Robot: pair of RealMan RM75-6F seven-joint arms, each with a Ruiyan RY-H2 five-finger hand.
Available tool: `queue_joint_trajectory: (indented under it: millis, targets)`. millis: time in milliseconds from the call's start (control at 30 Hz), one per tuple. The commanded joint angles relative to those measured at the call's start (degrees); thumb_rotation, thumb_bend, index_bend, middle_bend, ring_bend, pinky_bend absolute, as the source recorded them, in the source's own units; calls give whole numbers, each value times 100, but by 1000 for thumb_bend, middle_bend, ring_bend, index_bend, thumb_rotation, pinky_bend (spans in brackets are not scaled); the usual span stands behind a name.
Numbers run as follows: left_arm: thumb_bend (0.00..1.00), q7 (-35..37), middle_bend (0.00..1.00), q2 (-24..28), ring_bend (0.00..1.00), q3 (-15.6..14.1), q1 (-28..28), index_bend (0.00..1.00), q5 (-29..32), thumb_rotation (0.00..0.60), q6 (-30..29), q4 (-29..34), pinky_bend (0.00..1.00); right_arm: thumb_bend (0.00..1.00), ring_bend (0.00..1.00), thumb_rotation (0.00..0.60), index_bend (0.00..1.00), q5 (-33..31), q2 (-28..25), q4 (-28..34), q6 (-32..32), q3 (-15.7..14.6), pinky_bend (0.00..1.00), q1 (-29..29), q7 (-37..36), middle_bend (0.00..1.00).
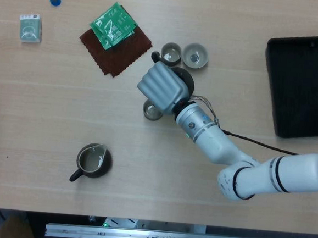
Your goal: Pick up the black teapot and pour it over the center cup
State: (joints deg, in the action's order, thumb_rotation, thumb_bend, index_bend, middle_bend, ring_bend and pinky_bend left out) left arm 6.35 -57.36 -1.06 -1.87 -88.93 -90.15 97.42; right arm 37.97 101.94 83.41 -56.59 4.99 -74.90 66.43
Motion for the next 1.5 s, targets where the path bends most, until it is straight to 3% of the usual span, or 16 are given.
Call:
queue_joint_trajectory:
  millis: [33, 1033, 1500]
  targets:
    - [350, 2, 126, -6, 119, 2, -4, 155, 1, 250, -4, -7, 107, 377, 861, 426, 1000, -12, 47, -36, -15, -23, 245, -42, 108, 925]
    - [350, -35, 126, -27, 119, 15, 0, 155, 19, 251, 41, -23, 107, 366, 861, 427, 1000, -141, 141, -176, -107, -44, 245, -80, 502, 925]
    - [350, -26, 125, -22, 119, 3, -15, 155, 34, 251, 54, -37, 107, 299, 857, 429, 1000, 556, 79, -94, -135, 2, 245, 426, -662, 923]
